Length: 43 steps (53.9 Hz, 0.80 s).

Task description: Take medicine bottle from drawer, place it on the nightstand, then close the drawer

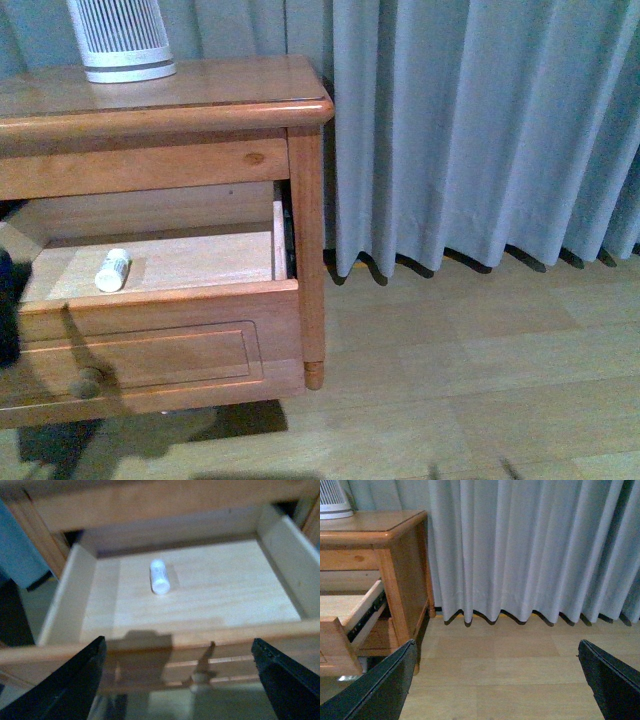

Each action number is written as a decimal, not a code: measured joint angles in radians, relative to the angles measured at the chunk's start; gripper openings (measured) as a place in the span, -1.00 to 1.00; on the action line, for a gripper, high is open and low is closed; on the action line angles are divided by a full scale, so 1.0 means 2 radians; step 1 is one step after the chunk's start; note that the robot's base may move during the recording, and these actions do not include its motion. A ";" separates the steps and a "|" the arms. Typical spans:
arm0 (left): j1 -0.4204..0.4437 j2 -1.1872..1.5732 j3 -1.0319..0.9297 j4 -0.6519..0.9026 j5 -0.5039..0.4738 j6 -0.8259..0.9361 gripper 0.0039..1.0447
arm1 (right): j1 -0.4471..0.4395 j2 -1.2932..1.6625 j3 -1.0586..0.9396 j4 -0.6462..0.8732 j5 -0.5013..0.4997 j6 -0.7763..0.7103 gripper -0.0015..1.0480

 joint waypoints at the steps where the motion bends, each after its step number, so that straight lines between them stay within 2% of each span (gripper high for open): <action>1: 0.003 -0.018 0.006 -0.014 0.000 0.005 0.89 | 0.000 0.000 0.000 0.000 0.000 0.000 0.87; 9: 0.012 -0.134 0.029 -0.076 -0.003 0.017 0.87 | 0.000 0.000 0.000 0.000 0.000 0.000 0.87; 17: 0.005 -0.233 0.028 -0.139 -0.039 0.017 0.87 | 0.000 0.000 0.000 0.000 0.000 0.000 0.87; 23: -0.019 -0.308 0.008 -0.193 -0.079 0.006 0.87 | 0.000 0.000 0.000 0.000 0.000 0.000 0.87; 32: -0.096 -0.436 -0.054 -0.271 -0.159 -0.015 0.87 | 0.000 0.000 0.000 0.000 0.000 0.000 0.87; 34: -0.098 -0.457 -0.066 -0.274 -0.144 -0.020 0.82 | 0.000 0.000 0.000 0.000 0.000 0.000 0.87; 38: -0.095 -0.531 -0.102 -0.308 -0.084 -0.028 0.55 | 0.000 0.000 0.000 0.000 0.000 0.000 0.87; 43: -0.058 -0.594 -0.144 -0.311 -0.035 -0.033 0.21 | 0.000 0.000 0.000 0.000 0.000 0.000 0.87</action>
